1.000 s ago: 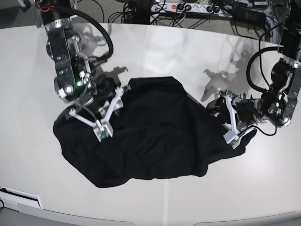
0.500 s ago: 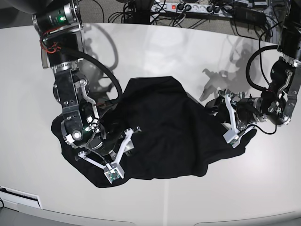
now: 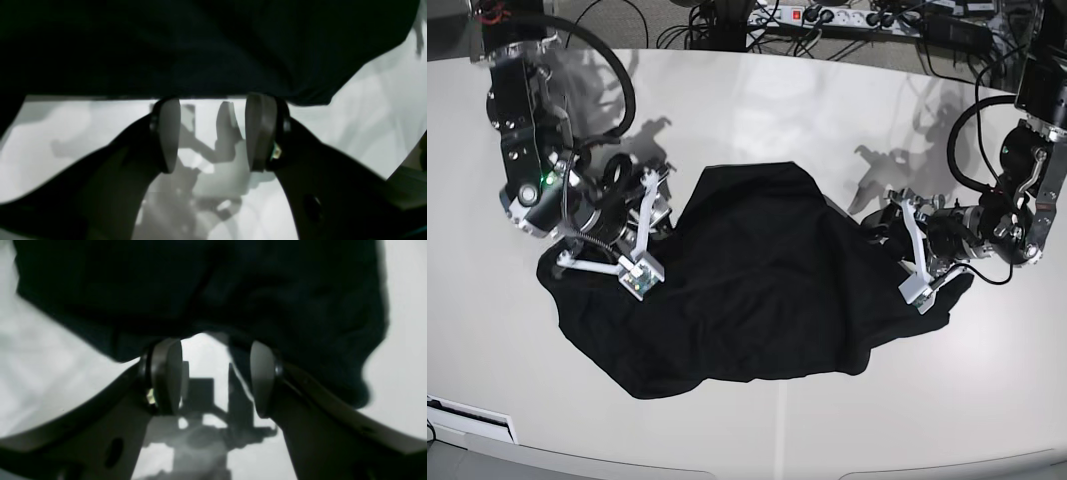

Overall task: Layout the t-shirt on the table in an organized manner, then fold the t-shirt properly
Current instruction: 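Regrasp the t-shirt edge with the right gripper and pull it outward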

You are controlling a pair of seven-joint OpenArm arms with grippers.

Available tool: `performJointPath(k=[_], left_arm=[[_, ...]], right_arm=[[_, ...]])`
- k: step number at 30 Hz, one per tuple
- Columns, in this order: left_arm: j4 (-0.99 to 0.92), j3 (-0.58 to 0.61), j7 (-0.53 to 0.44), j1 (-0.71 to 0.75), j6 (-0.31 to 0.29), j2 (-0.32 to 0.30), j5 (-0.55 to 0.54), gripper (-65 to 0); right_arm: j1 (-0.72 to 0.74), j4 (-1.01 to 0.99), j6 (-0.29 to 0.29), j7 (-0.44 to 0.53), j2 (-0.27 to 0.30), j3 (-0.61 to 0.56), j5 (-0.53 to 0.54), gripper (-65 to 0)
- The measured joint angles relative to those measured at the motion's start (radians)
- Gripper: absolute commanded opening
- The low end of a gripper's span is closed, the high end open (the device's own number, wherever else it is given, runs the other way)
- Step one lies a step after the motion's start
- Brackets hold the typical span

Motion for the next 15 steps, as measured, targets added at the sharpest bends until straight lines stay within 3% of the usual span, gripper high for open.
performJointPath(k=[2,6,15], left_arm=[[0.0,0.0,0.004,0.001,0.002,0.0,0.003,-34.0],[0.0,0.0,0.003,0.0,0.002,-0.003,0.003,-34.0],[0.0,0.0,0.004,0.001,0.003,-0.001,0.0,-34.0]], right_arm=[[-0.037,0.001,-0.005,0.067,0.007,-0.001,0.003,-30.8],[-0.109,-0.019,-0.084,0.148,0.022,-0.003,-0.115,-30.7],[0.008,-0.288,-0.174,0.193,0.018,-0.039,-0.196,-30.7]])
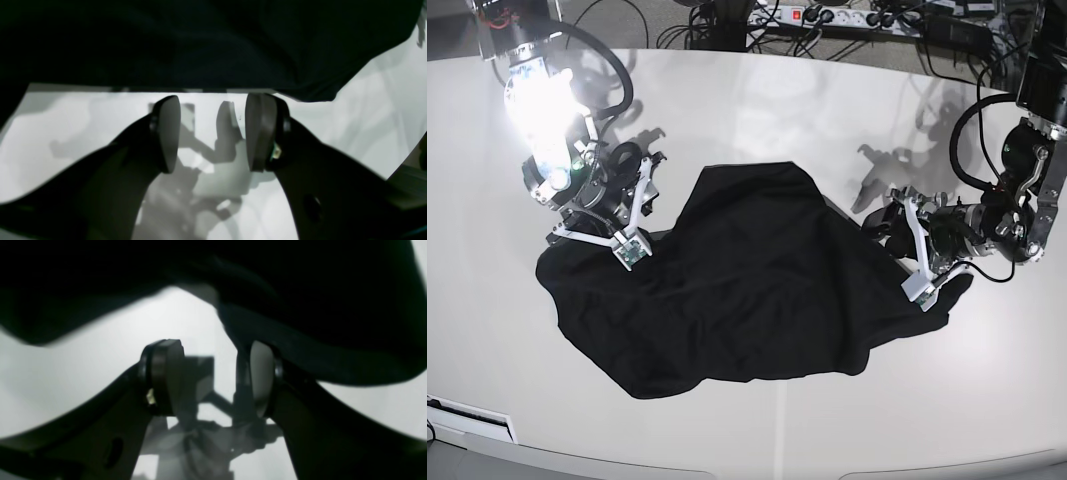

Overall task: Layout the t-shirt on the table in an organized manner, then fold the t-shirt properly
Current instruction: 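Regrasp the t-shirt edge with the right gripper and pull it outward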

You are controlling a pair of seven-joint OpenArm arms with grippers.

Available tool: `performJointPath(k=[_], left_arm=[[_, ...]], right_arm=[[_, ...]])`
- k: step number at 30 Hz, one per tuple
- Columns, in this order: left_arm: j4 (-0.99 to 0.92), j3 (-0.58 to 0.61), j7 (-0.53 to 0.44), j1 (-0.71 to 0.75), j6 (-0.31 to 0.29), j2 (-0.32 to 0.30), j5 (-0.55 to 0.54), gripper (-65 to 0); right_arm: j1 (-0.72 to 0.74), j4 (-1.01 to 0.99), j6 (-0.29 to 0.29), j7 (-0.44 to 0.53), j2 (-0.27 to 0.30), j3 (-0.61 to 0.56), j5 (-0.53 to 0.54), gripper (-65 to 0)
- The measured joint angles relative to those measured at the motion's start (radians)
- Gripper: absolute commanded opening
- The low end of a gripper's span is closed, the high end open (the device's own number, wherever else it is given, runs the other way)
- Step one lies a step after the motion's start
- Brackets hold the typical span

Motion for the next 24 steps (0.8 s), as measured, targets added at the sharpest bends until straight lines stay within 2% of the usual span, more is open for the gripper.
performJointPath(k=[5,10,11,14,15,21,24], left_arm=[[0.0,0.0,0.0,0.0,0.0,0.0,-0.001,-34.0],[0.0,0.0,-0.004,0.0,0.0,0.0,-0.001,-34.0],[0.0,0.0,-0.008,0.0,0.0,0.0,-0.001,-34.0],[0.0,0.0,-0.007,0.0,-0.002,0.0,-0.001,-34.0],[0.0,0.0,-0.008,-0.001,-0.002,0.0,-0.001,-34.0],[0.0,0.0,-0.008,-0.001,0.0,0.0,-0.001,-34.0],[0.0,0.0,-0.007,0.0,0.0,0.0,0.0,-34.0]], right_arm=[[0.049,-0.077,0.005,0.066,0.003,0.0,-0.001,-30.7],[0.094,-0.188,0.013,0.086,-0.001,0.0,0.01,-32.0],[0.111,-0.208,0.013,0.086,-0.001,0.0,0.008,-36.4],[0.129,-0.227,0.012,0.066,0.001,0.0,0.0,-59.2],[0.132,-0.227,0.017,0.056,0.001,0.0,0.002,-65.0],[0.209,-0.225,0.008,-0.028,-0.001,0.0,0.009,-65.0],[0.214,-0.171,0.007,-0.1,0.008,0.0,0.014,-65.0]])
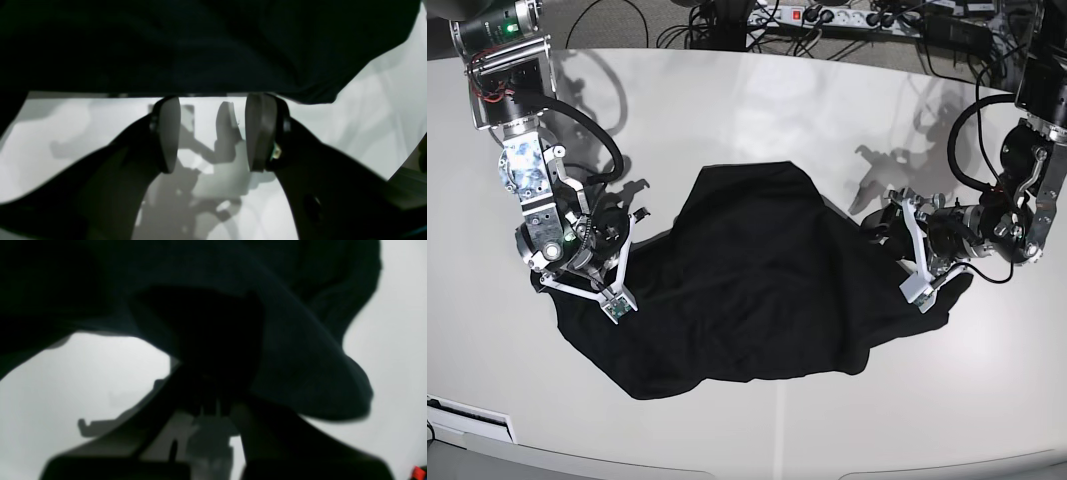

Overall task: Layout the t-shirt on the table in an organized manner, then fold the t-shirt properly
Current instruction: 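Regrasp the t-shirt edge with the right gripper and pull it outward, then drag the held t-shirt edge away from the left gripper to smooth it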

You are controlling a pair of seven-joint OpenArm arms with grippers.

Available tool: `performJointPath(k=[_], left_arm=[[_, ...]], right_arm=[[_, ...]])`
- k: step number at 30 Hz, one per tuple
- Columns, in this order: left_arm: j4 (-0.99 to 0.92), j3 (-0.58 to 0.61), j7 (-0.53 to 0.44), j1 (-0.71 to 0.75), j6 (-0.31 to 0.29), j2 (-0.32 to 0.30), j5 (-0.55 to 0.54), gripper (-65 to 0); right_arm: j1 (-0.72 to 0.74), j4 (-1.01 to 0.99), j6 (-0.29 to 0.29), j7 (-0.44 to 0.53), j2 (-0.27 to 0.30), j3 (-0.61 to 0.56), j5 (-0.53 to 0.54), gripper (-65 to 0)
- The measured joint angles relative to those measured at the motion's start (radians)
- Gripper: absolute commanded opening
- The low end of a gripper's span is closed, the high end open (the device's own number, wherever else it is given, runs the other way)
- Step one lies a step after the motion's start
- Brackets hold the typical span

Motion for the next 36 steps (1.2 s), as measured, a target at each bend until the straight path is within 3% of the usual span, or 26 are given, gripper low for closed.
performJointPath(k=[7,10,14,21,30,36], left_arm=[[0.0,0.0,0.0,0.0,0.0,0.0,0.0,-34.0],[0.0,0.0,0.001,0.0,0.0,0.0,0.0,-34.0],[0.0,0.0,0.004,0.0,0.0,0.0,0.0,-34.0],[0.0,0.0,0.004,0.0,-0.002,0.0,0.0,-34.0],[0.0,0.0,0.008,0.01,-0.003,-0.005,0.03,-34.0],[0.0,0.0,0.007,0.013,-0.01,-0.006,0.029,-34.0]], right_arm=[[-0.004,0.202,0.058,-0.15,0.074,0.0,0.006,-65.0],[-0.005,0.266,0.053,-0.185,0.118,0.0,0.0,-65.0],[-0.003,0.348,0.004,-0.237,0.168,0.0,0.002,-65.0],[-0.006,0.452,0.005,-0.344,0.171,0.0,0.012,-65.0],[-0.135,0.575,-0.006,-0.347,0.176,0.0,-0.012,-65.0],[-0.233,0.618,-0.142,-0.344,0.177,0.0,-0.196,-65.0]])
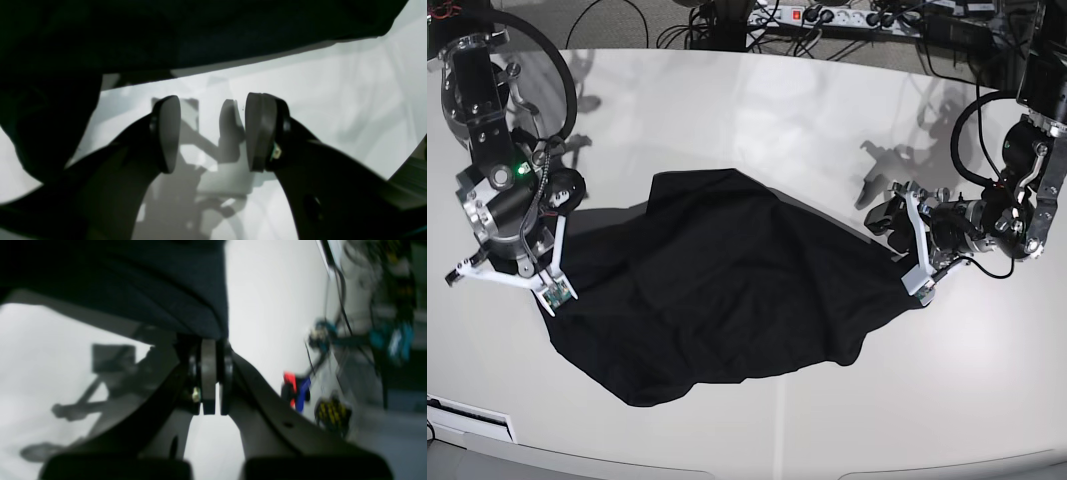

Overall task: Layout the t-shirt on the table in an organized manner, then fold the t-shirt properly
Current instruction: 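Drag the held t-shirt edge away from the left gripper to smooth it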

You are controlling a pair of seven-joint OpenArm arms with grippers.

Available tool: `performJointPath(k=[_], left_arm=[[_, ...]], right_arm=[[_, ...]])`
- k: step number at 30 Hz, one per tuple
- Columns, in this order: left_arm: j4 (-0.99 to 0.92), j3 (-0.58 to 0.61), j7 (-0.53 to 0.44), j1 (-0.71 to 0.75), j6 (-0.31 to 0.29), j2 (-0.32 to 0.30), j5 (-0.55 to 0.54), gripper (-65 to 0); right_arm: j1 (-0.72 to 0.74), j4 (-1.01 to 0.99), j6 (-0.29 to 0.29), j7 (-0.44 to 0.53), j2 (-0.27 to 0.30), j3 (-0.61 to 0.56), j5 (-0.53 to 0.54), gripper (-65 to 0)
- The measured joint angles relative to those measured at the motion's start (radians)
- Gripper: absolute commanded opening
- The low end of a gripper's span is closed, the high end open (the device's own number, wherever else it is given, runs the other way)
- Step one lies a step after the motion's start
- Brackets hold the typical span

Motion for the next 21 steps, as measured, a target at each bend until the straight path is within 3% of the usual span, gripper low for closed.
performJointPath(k=[3,7,10,12,17,21], left_arm=[[0.0,0.0,0.0,0.002,0.0,0.002,0.0,-34.0],[0.0,0.0,-0.002,0.003,0.0,0.0,0.0,-34.0],[0.0,0.0,-0.007,0.003,0.0,0.0,0.0,-34.0],[0.0,0.0,-0.007,0.003,0.0,0.001,0.0,-34.0],[0.0,0.0,0.0,0.006,0.0,0.0,0.0,-34.0],[0.0,0.0,-0.001,0.012,0.0,0.003,-0.002,-34.0]], right_arm=[[-0.044,0.0,-0.06,-0.013,0.0,0.0,-0.029,-65.0],[-0.098,0.0,-0.074,-0.019,0.0,0.0,-0.056,-63.0],[-0.107,0.0,-0.079,-0.018,0.0,0.0,-0.061,-39.4],[-0.107,0.0,-0.106,-0.023,0.004,0.0,-0.063,-31.9],[-0.107,0.031,-0.12,-0.033,0.028,0.0,-0.076,-32.5],[-0.11,0.088,-0.057,-0.024,0.027,0.0,0.094,-39.3]])
